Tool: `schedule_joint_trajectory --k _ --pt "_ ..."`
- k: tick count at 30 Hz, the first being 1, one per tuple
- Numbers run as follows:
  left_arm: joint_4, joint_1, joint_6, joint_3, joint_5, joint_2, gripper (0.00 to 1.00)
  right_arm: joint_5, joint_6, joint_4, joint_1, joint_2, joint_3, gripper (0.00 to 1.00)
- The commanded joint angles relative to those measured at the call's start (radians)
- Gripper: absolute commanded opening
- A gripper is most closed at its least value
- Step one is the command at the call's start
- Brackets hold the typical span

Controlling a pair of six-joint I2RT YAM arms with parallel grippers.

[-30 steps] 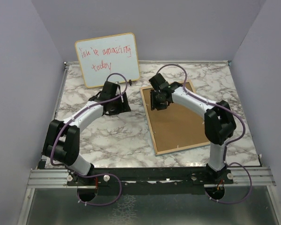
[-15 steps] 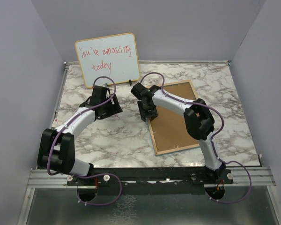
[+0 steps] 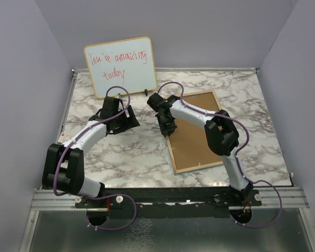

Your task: Put the photo into the frame

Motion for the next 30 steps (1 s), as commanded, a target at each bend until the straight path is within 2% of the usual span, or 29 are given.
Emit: schedule_joint_trajectory --k 1,4,9,14,22,26,30 --pt "0.041 0.007 0.018 -0.032 0.115 0.025 0.84 -0.034 -0.015 0.002 0.0 0.022 0.044 0.11" --pt "0.077 0.007 0.025 -0.056 0.212 0.038 0.85 -0.047 -0.008 -0.016 0.0 0.013 0.103 0.02" --pt "0.162 -0.014 0.011 -0.114 0.382 0.018 0.87 -0.098 0.021 -0.023 0.001 -0.028 0.205 0.01" --pt "0.165 -0.091 -0.008 -0.118 0.41 -0.027 0.88 -0.186 0.095 -0.023 0.0 -0.049 0.314 0.01" --pt "0.175 -0.096 -0.095 -0.115 0.463 -0.098 0.91 -0.29 0.223 0.042 0.0 -0.081 0.324 0.01" --pt "0.171 -0.099 -0.147 -0.11 0.494 -0.047 0.83 -0.312 0.285 0.046 0.0 -0.108 0.312 0.01" --pt "0.174 -0.099 -0.184 -0.11 0.496 -0.034 0.64 -0.334 0.341 0.084 0.0 -0.149 0.246 0.01"
